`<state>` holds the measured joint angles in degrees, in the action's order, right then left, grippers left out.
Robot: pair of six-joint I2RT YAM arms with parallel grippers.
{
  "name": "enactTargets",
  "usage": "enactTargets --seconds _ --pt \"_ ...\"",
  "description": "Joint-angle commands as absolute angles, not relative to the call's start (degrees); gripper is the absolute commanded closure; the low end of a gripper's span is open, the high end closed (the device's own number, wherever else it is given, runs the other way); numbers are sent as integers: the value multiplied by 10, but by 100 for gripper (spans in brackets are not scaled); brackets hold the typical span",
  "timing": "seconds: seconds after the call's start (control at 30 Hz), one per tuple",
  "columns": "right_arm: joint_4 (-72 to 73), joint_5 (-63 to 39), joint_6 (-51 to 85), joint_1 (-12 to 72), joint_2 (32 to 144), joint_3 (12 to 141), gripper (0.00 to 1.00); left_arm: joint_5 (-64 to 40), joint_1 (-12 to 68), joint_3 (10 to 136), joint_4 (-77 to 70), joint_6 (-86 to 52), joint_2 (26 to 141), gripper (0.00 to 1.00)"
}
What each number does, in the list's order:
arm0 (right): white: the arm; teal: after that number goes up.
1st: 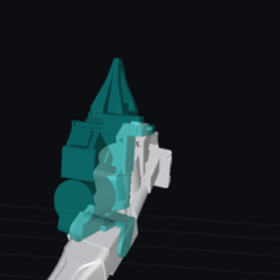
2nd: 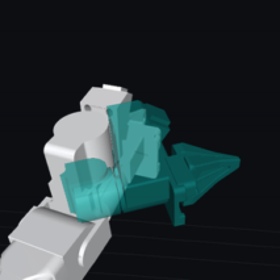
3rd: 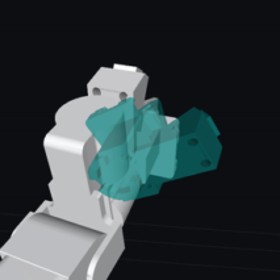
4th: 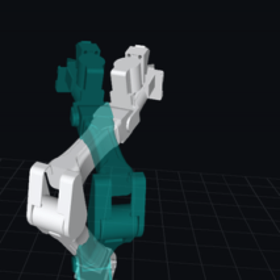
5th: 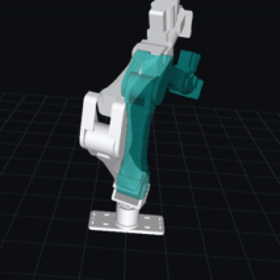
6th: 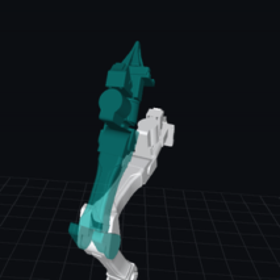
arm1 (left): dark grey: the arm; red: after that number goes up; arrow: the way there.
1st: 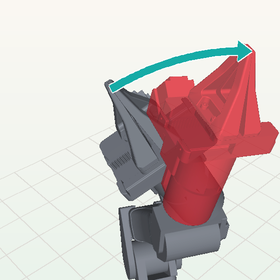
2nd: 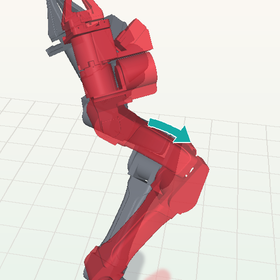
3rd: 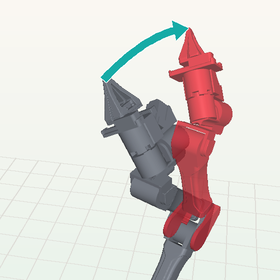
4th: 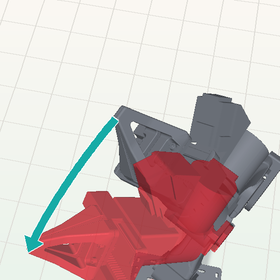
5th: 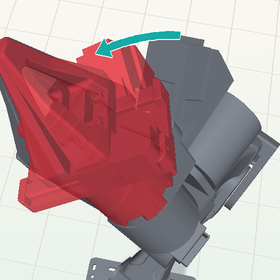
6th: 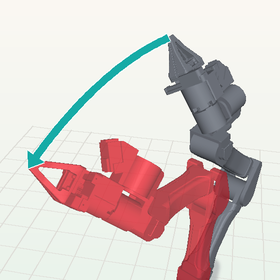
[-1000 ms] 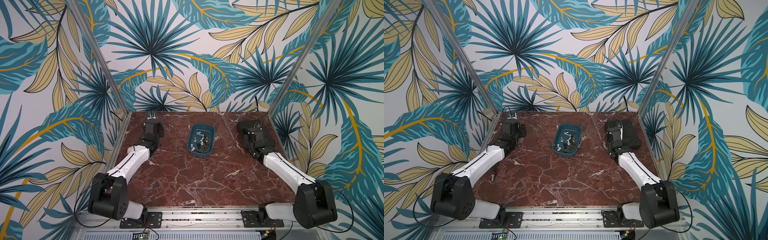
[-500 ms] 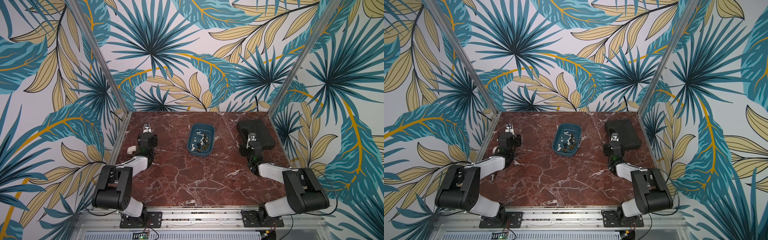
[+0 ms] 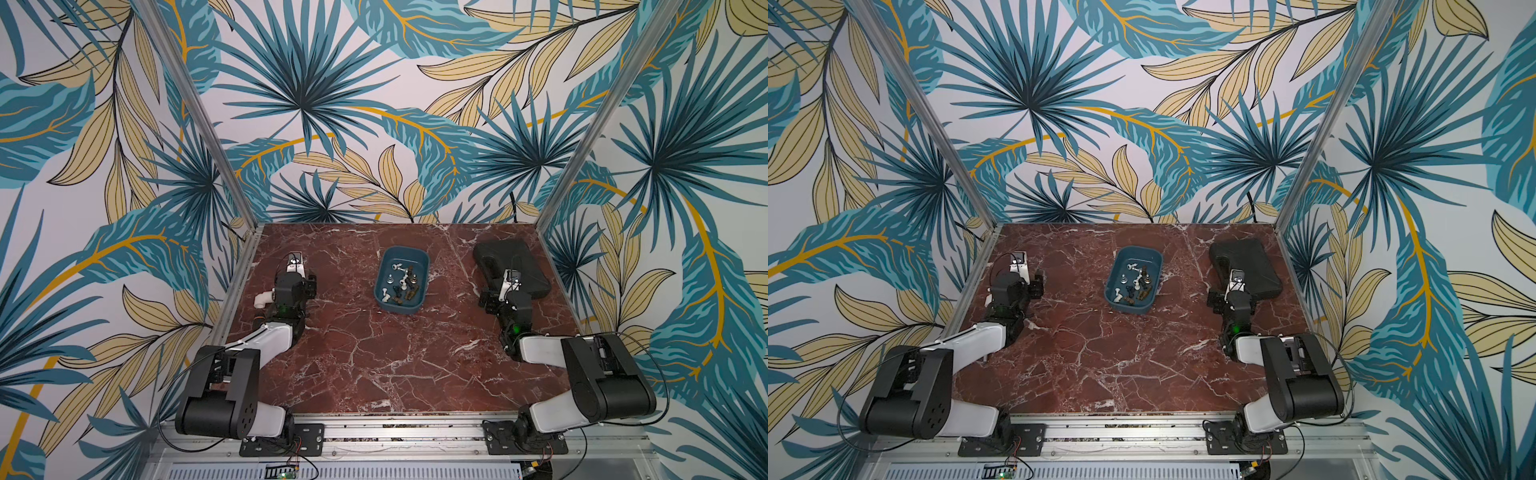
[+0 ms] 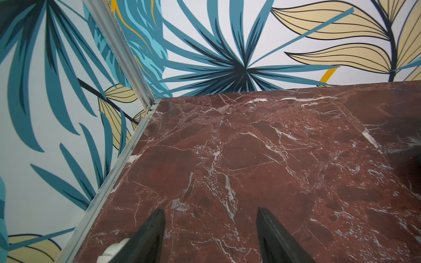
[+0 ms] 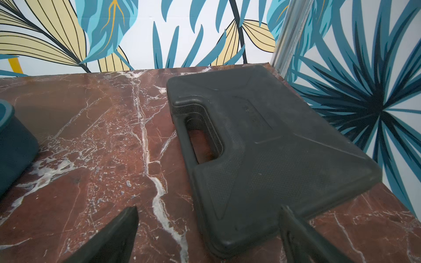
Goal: Put the chess pieces into the storage box
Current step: Reset both arms
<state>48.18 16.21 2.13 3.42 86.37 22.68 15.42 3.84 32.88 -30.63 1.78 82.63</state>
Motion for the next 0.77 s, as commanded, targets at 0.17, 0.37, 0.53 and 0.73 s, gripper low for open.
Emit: enactTargets --seconds 0.17,0.37,0.53,0.73 --pt "497 159 26 33 860 229 0 118 20 292 -388 2 871 33" --pt "495 159 27 33 861 231 0 47 -9 196 -582 -9 892 32" --pt "491 160 26 33 864 234 0 58 -9 210 -572 -12 902 31" --pt "495 159 26 33 860 230 0 66 -8 212 -555 -15 896 0"
